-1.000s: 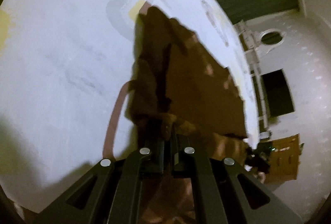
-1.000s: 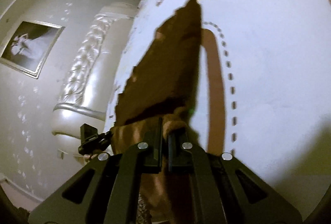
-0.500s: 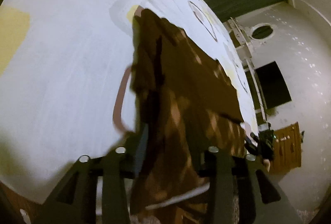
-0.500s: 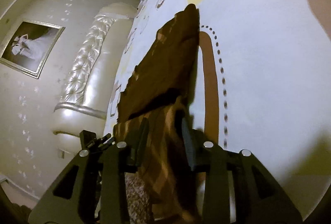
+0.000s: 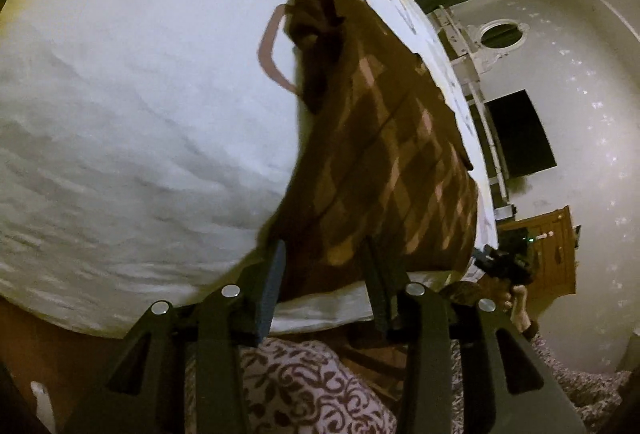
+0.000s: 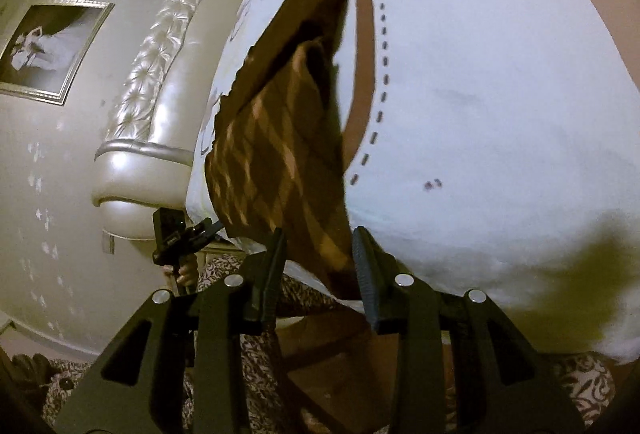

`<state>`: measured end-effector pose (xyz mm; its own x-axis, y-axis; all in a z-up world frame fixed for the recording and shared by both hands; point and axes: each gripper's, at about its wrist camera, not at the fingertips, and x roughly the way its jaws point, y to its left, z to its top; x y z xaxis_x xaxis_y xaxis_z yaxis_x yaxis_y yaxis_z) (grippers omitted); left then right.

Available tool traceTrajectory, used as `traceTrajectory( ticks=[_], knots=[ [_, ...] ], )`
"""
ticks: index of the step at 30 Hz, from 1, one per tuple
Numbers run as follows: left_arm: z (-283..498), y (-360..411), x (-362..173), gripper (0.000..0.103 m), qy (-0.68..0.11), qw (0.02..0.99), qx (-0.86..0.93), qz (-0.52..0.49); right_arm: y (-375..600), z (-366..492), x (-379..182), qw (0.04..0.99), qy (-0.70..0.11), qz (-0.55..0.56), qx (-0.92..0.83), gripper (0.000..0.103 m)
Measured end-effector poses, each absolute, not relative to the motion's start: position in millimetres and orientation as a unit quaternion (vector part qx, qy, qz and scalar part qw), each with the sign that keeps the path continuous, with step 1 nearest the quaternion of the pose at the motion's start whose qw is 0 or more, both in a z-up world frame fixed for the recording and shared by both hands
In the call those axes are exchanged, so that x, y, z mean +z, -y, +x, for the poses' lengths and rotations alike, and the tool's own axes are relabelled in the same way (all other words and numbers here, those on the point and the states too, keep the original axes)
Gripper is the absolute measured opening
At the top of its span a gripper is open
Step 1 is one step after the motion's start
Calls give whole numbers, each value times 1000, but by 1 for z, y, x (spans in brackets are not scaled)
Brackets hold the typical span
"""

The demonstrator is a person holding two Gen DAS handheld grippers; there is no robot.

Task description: Fold small clothes

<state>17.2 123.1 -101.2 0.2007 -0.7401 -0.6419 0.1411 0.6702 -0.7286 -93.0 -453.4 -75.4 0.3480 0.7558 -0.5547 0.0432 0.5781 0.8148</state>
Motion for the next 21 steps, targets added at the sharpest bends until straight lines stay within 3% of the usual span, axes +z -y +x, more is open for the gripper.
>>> traceTrajectory(
  ticks=[6, 10, 18, 21],
  knots=[
    [13, -125, -100, 47, -548, 728, -308, -275, 452, -96, -75, 725, -512, 388, 248, 34],
    [3, -138, -94, 60, -532, 746, -293, -274, 452, -94, -77, 728, -511, 385, 248, 37],
    [7, -123, -112, 60, -551, 727, -300, -278, 449, -93, -79, 725, -517, 382, 249, 37],
    [8, -115, -110, 74, -545, 727, -315, -274, 449, -93, -77, 724, -516, 384, 249, 38]
  ],
)
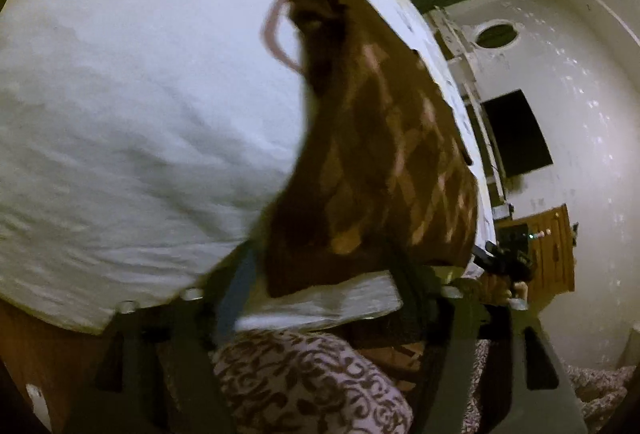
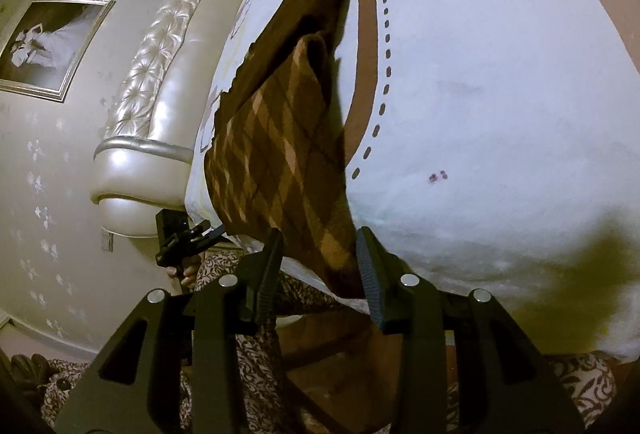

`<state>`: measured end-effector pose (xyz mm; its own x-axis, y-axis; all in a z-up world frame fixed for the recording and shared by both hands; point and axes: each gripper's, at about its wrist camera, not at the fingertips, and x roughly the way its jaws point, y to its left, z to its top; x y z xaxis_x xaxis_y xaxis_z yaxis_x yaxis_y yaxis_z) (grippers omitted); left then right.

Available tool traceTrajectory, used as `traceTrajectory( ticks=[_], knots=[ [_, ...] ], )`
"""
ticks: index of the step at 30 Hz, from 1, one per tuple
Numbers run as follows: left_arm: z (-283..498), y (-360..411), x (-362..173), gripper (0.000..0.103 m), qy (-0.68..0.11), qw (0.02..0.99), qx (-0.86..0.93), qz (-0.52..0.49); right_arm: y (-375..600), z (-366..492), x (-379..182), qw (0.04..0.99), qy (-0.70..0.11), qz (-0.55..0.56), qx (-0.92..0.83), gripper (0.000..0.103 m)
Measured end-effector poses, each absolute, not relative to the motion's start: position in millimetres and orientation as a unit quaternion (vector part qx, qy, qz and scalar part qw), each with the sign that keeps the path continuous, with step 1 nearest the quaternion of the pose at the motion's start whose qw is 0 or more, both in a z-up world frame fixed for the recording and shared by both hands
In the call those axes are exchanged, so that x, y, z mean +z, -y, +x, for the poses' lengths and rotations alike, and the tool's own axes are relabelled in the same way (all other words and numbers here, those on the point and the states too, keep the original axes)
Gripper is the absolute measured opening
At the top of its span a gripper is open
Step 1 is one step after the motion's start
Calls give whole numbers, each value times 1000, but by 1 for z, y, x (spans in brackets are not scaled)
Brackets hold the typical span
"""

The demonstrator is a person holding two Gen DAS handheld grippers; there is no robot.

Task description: Fold small clothes

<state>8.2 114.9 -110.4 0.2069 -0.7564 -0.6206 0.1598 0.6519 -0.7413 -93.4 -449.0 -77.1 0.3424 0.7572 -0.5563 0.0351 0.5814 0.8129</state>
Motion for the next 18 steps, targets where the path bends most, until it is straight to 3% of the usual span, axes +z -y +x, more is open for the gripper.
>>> traceTrajectory(
  ticks=[3, 10, 18],
  knots=[
    [8, -115, -110, 74, -541, 723, -315, -292, 448, -93, -76, 722, -517, 386, 251, 38],
    [5, -88, -102, 45, -535, 725, -346, -262, 446, -94, -75, 722, -517, 385, 251, 39],
    [13, -84, -105, 41, -547, 715, -332, -281, 430, -92, -78, 712, -532, 375, 264, 39]
  ],
)
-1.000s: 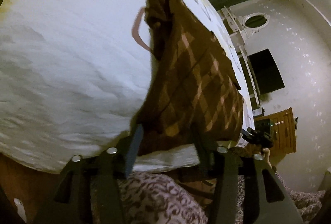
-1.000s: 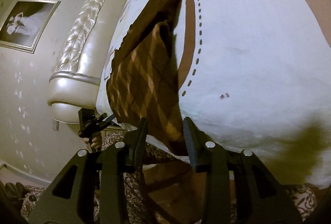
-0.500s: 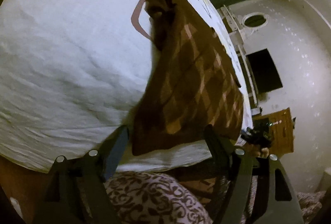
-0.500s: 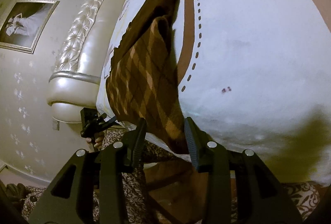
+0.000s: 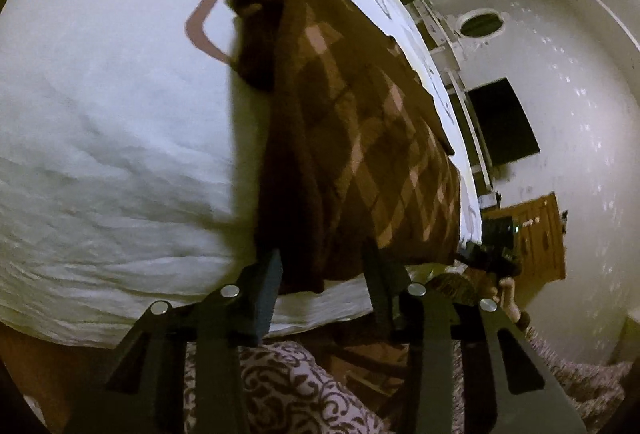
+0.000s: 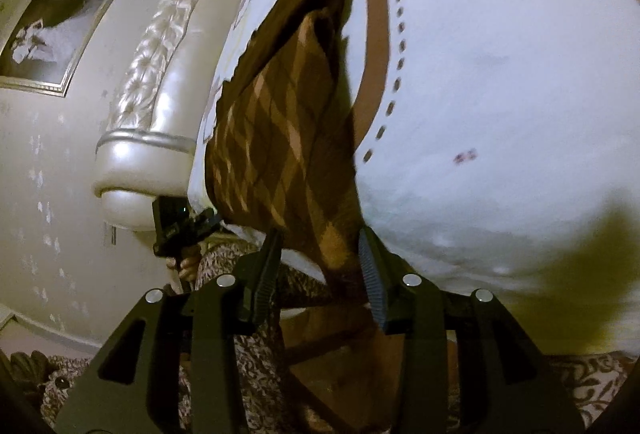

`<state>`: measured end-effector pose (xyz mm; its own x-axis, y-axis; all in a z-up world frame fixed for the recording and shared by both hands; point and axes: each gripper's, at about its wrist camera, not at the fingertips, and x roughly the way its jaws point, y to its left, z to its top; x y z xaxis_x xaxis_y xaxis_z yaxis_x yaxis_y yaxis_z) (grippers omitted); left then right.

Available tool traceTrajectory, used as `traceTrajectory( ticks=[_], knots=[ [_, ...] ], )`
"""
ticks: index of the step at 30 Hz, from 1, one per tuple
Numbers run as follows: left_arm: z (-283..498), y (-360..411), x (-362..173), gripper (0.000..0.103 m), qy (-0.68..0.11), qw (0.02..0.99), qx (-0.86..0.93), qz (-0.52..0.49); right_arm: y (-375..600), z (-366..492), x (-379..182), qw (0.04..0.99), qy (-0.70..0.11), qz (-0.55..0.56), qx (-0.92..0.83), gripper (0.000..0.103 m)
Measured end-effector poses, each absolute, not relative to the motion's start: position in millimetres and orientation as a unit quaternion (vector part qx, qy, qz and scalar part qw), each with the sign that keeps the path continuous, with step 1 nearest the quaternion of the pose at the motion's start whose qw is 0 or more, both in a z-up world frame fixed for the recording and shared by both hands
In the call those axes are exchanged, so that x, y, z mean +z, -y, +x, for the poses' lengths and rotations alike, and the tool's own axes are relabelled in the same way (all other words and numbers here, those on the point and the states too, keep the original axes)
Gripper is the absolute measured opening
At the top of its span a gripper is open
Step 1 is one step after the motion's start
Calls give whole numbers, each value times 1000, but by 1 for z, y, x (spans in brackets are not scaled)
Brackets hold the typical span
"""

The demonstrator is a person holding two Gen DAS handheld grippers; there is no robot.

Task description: Fold small clothes

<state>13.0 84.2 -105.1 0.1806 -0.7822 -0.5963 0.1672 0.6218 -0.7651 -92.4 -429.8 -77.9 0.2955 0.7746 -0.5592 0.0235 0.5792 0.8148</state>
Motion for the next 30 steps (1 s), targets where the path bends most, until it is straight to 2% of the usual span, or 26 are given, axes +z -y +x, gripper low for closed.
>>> traceTrajectory(
  ticks=[6, 8, 9, 10, 11, 12, 13, 21, 22, 23, 24, 25, 26, 27, 30],
  knots=[
    [14, -93, -109, 41, -548, 706, -320, -313, 417, -93, -78, 717, -541, 354, 260, 37],
    [13, -93, -109, 41, -548, 711, -318, -304, 414, -93, -78, 719, -545, 345, 259, 22],
    [12, -92, -108, 34, -548, 715, -316, -296, 413, -93, -79, 719, -546, 343, 258, 18],
    [12, -90, -107, 19, -552, 720, -313, -282, 412, -93, -79, 719, -547, 342, 260, 10],
    [12, -88, -108, 13, -556, 721, -311, -272, 411, -93, -79, 719, -547, 340, 262, 6],
    [11, -88, -108, 6, -558, 721, -310, -269, 410, -93, -77, 721, -545, 337, 264, 6],
    [11, -89, -109, 5, -558, 721, -310, -270, 409, -94, -75, 723, -542, 334, 266, 5],
    [5, -97, -110, 4, -562, 711, -312, -286, 401, -92, -65, 731, -530, 331, 273, 5],
    [4, -98, -111, 5, -565, 707, -308, -293, 402, -92, -67, 730, -531, 334, 270, 5],
    [3, -100, -112, 12, -565, 703, -307, -304, 403, -92, -69, 730, -534, 334, 266, 5],
    [1, -101, -112, 28, -563, 701, -307, -312, 403, -92, -71, 730, -536, 335, 262, 5],
    [-1, -103, -110, 49, -559, 700, -306, -321, 405, -92, -73, 729, -537, 337, 260, 5],
    [-2, -105, -108, 57, -556, 703, -301, -326, 407, -91, -74, 728, -537, 339, 259, 5],
    [-4, -105, -105, 63, -553, 708, -294, -325, 409, -91, -75, 727, -536, 343, 257, 5],
    [-5, -98, -97, 63, -560, 735, -266, -273, 412, -90, -76, 726, -534, 348, 256, 5]
  ],
)
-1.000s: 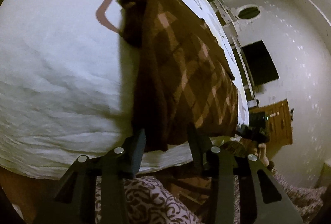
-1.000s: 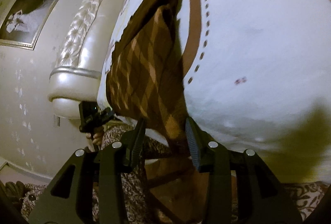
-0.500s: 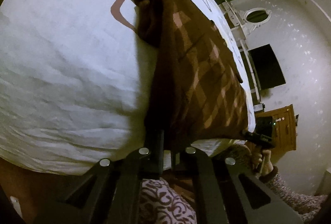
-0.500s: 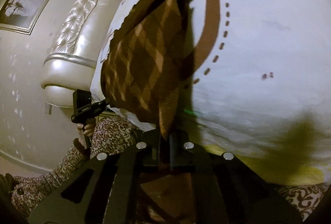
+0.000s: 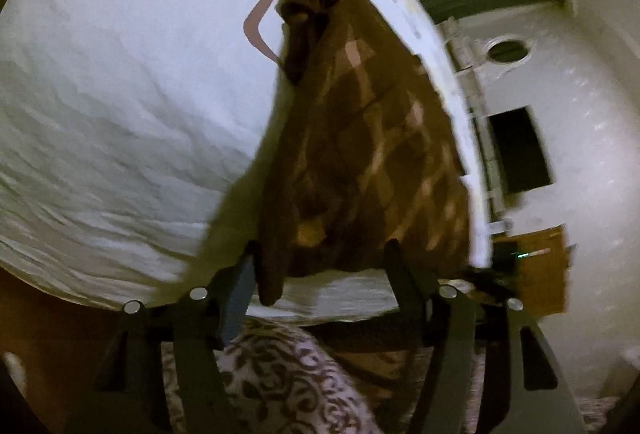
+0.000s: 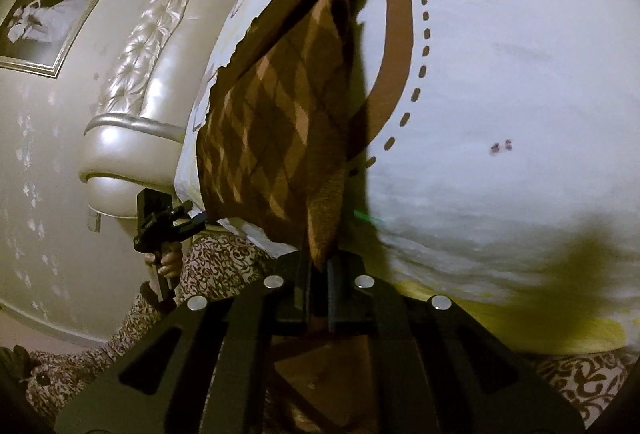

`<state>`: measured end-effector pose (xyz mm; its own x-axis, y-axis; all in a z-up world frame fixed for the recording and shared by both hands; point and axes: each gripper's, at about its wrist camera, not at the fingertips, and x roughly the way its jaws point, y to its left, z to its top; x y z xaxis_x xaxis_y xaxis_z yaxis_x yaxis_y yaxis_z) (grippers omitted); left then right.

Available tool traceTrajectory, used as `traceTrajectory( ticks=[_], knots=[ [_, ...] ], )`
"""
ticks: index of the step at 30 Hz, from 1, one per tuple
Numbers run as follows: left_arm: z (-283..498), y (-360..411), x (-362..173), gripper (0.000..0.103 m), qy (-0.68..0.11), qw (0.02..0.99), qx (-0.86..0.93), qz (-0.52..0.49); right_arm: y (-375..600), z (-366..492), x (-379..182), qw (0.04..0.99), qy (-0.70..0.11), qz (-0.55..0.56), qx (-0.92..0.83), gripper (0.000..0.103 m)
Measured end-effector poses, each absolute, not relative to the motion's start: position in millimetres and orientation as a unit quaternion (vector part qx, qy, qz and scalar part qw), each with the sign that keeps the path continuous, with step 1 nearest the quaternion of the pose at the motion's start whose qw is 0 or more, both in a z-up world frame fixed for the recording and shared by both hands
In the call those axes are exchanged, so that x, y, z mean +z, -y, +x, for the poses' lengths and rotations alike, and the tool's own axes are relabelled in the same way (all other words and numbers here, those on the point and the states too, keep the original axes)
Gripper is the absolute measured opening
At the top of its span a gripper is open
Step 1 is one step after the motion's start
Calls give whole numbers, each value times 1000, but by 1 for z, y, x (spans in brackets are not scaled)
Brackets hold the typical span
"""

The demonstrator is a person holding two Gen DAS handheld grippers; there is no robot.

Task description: Fold small clothes

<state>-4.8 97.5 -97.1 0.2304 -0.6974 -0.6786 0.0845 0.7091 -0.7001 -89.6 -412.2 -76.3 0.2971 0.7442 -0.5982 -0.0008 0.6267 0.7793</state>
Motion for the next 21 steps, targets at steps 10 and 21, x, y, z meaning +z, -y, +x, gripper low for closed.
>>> traceTrajectory(
  ticks=[10, 21],
  knots=[
    [-1, -102, -104, 63, -567, 751, -234, -245, 418, -91, -77, 723, -529, 363, 256, 8],
    [-4, -76, -94, 44, -562, 773, -243, -167, 433, -94, -68, 725, -518, 377, 254, 10]
  ],
)
